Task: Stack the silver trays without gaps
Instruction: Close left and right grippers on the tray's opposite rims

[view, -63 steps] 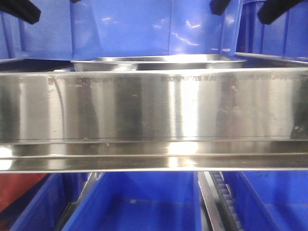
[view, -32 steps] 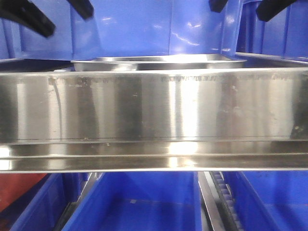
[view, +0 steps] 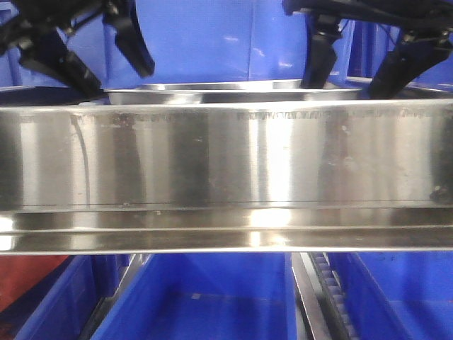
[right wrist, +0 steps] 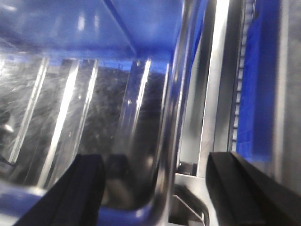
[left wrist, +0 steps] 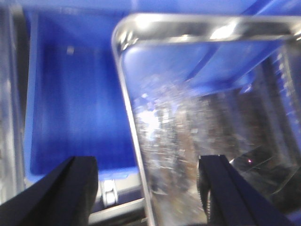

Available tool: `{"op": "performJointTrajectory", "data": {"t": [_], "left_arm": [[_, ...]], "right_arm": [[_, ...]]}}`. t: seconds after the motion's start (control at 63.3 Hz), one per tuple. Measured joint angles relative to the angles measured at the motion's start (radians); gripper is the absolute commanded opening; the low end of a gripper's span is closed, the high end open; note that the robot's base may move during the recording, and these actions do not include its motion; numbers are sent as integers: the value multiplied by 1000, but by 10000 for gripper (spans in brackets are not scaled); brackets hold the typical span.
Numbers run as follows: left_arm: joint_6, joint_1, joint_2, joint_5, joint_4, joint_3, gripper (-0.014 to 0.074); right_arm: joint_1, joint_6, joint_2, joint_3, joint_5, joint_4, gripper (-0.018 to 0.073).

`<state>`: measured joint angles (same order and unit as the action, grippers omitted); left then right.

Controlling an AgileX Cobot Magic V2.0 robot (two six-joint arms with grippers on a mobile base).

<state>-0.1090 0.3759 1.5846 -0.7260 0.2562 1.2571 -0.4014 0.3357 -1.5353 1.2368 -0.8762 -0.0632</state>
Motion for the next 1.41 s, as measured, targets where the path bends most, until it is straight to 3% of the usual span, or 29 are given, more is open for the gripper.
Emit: {"op": "performJointTrajectory", "data": {"t": [0.411, 0.963, 1.168, 1.405], "left_arm": [[0, 0, 53, 7, 0, 107, 355], [0, 0, 120, -25, -33, 113, 353], [0, 0, 129, -30, -94, 113, 350], [0, 0, 129, -32, -106, 113, 350]], "right_arm": [[9, 66, -15, 0, 98, 63, 302], [21, 76, -38, 0, 136, 79, 298], [21, 76, -40, 0, 138, 79, 298], [26, 76, -77, 0, 139, 79, 298]]}}
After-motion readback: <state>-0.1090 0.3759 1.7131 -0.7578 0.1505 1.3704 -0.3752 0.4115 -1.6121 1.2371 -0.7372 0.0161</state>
